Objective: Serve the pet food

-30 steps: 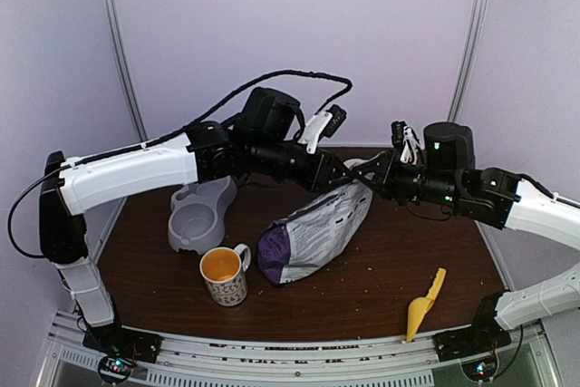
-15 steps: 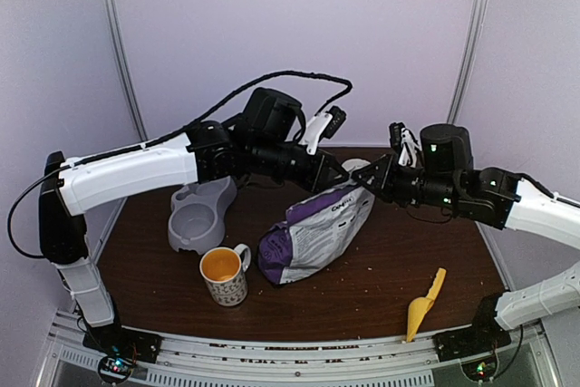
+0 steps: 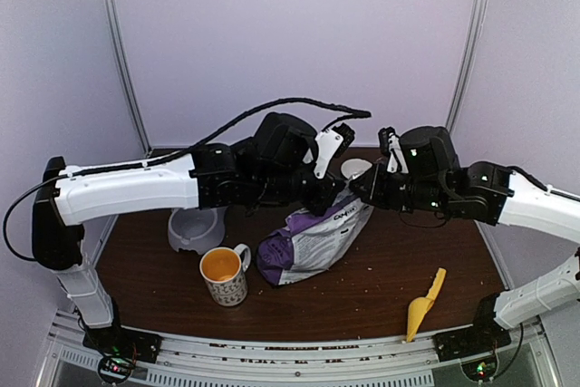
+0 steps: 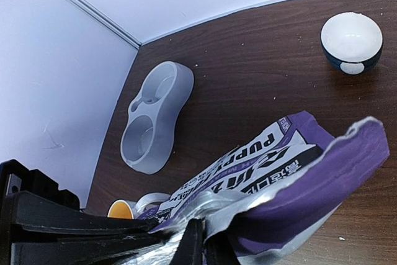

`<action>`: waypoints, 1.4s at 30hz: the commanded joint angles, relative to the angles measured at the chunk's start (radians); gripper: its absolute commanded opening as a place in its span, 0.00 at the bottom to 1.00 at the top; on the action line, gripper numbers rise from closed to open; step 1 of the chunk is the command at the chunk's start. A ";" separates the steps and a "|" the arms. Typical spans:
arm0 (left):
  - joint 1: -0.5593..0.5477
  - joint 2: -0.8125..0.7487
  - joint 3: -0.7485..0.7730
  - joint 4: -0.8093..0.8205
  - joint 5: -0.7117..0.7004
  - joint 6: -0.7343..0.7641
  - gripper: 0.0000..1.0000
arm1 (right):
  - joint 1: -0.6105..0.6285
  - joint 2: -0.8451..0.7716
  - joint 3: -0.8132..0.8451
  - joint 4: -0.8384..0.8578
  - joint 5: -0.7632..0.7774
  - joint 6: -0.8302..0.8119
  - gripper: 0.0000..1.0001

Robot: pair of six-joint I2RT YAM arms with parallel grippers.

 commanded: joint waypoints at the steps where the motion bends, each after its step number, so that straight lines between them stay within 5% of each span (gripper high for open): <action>1: -0.001 -0.086 -0.004 0.053 -0.168 0.045 0.00 | -0.017 0.038 -0.088 -0.240 0.136 -0.007 0.00; 20: -0.002 -0.100 0.003 0.022 -0.189 -0.016 0.00 | -0.016 -0.017 -0.124 -0.244 0.155 0.012 0.00; 26: 0.054 -0.144 -0.073 0.116 0.093 -0.212 0.00 | -0.018 -0.214 -0.203 -0.018 0.074 0.057 0.01; 30: 0.073 -0.160 -0.151 0.222 0.225 -0.313 0.00 | -0.019 -0.334 -0.285 0.185 -0.052 0.134 0.42; 33: 0.072 -0.155 -0.184 0.293 0.301 -0.356 0.00 | -0.017 -0.370 -0.333 0.287 -0.119 0.232 0.53; 37: 0.071 -0.151 -0.233 0.365 0.351 -0.387 0.00 | 0.000 -0.352 -0.351 0.391 -0.180 0.306 0.54; 40: 0.070 -0.164 -0.252 0.376 0.355 -0.375 0.00 | 0.011 -0.330 -0.331 0.388 -0.178 0.302 0.37; 42: 0.070 -0.169 -0.253 0.363 0.361 -0.364 0.00 | 0.014 -0.327 -0.323 0.392 -0.171 0.298 0.37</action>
